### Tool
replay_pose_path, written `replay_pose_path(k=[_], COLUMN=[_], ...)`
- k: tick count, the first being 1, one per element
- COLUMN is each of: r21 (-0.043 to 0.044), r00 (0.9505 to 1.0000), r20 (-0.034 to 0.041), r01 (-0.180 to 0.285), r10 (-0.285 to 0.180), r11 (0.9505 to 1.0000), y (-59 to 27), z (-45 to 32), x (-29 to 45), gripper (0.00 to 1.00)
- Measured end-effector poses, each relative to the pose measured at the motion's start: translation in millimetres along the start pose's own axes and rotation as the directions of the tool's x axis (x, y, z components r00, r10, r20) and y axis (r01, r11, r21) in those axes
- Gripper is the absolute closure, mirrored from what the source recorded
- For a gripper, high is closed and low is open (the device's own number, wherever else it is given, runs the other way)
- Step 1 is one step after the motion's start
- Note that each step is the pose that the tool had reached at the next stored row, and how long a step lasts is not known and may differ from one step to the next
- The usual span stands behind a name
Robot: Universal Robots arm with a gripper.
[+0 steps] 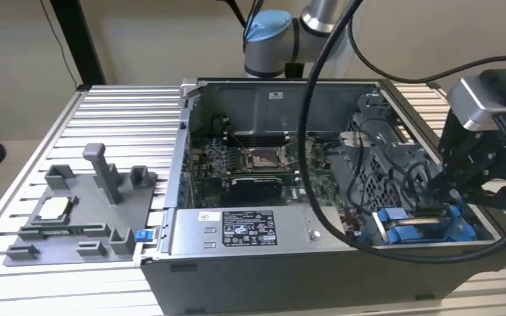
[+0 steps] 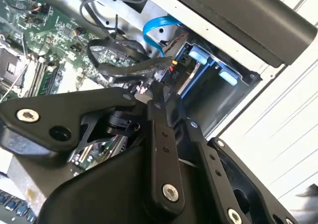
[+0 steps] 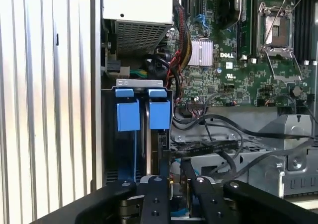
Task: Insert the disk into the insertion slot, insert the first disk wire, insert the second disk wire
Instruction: 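Insert the second disk wire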
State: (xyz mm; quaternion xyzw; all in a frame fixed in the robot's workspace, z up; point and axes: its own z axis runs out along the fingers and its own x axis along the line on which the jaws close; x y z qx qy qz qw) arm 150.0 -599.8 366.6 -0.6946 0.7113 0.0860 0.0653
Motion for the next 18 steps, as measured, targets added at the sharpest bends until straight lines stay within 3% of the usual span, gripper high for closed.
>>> replay_pose_path(k=[10, 18], r21=[-0.0001, -0.0001], r00=[1.0, 1.0], r20=[0.0002, 0.0003], r01=[0.0, 0.0], r10=[0.0, 0.0], r11=[1.0, 1.0], y=[1.3, 1.4], z=[-28.9, -30.6], x=[-6.3, -6.6], gripper=[0.0, 0.0])
